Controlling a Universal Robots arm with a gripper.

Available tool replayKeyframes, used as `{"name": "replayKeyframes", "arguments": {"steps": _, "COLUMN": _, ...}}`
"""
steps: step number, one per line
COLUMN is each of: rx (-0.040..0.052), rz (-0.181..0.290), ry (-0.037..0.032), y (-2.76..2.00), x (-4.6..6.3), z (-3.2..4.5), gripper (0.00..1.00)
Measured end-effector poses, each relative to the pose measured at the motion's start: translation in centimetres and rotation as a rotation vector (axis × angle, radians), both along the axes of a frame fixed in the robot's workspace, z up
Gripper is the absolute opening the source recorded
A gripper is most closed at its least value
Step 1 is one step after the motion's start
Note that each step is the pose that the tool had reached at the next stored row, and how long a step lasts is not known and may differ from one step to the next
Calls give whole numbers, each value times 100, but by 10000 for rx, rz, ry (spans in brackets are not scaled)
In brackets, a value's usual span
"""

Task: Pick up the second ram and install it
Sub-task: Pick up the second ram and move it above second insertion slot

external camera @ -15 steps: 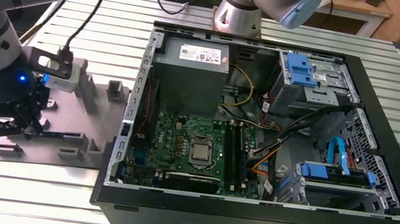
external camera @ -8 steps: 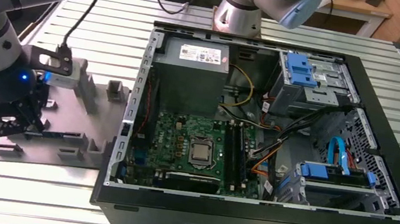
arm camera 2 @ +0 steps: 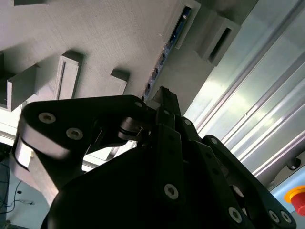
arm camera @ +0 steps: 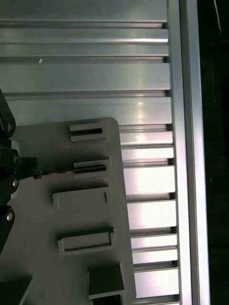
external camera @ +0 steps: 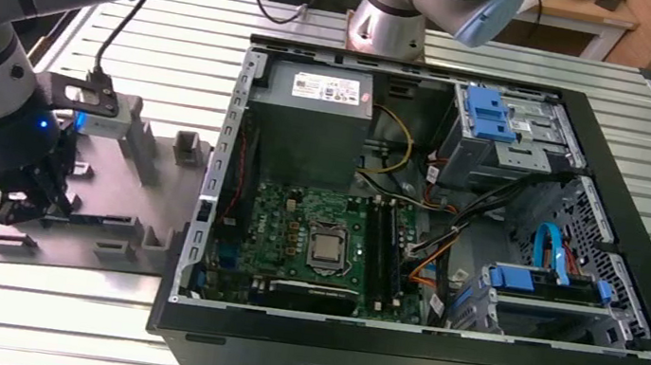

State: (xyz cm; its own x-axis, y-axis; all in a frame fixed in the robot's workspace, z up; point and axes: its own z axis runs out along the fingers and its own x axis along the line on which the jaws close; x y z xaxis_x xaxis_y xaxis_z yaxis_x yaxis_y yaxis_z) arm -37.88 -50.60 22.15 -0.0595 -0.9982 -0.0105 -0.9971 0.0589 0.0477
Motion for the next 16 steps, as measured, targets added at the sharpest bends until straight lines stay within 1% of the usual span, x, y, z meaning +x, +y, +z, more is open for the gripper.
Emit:
{"name": "replayKeyframes", "arguments": {"steps": 4, "rx": 3, "rz": 1, "ry": -1, "y": 0, "x": 0, "z": -1, "gripper": 8}}
{"name": "replayKeyframes", "arguments": {"steps": 5, "rx": 3, "rz": 1, "ry": -1, "y": 0, "x": 0, "z": -1, "gripper": 14}}
{"name": "replayKeyframes", "arguments": {"steps": 6, "rx": 4, "rz": 1, "ry": -1, "y": 0, "x": 0, "z": -1, "gripper": 14}}
{"name": "replayKeyframes", "arguments": {"steps": 7, "rx": 4, "rz": 1, "ry": -2, "y": 0, "x": 0, "z": -1, "gripper": 21}}
{"name": "replayKeyframes", "arguments": {"steps": 8, "rx": 5, "rz": 1, "ry": -2, "y": 0, "x": 0, "z": -1, "gripper": 21}}
{"name": "replayKeyframes", "arguments": {"steps": 9, "rx": 5, "rz": 1, "ry": -2, "y": 0, "x": 0, "z": -1, "gripper": 27}}
{"name": "replayKeyframes", "arguments": {"steps": 10, "rx": 6, "rz": 1, "ry": -3, "y": 0, "x": 0, "z": -4, "gripper": 27}}
{"name": "replayKeyframes", "arguments": {"steps": 13, "rx": 17, "rz": 0, "ry": 4, "y": 3, "x": 4, "z": -56, "gripper": 27}}
{"name": "replayKeyframes", "arguments": {"steps": 16, "rx": 40, "rz": 41, "ry": 3, "y": 38, "x": 8, "z": -106, "gripper": 27}}
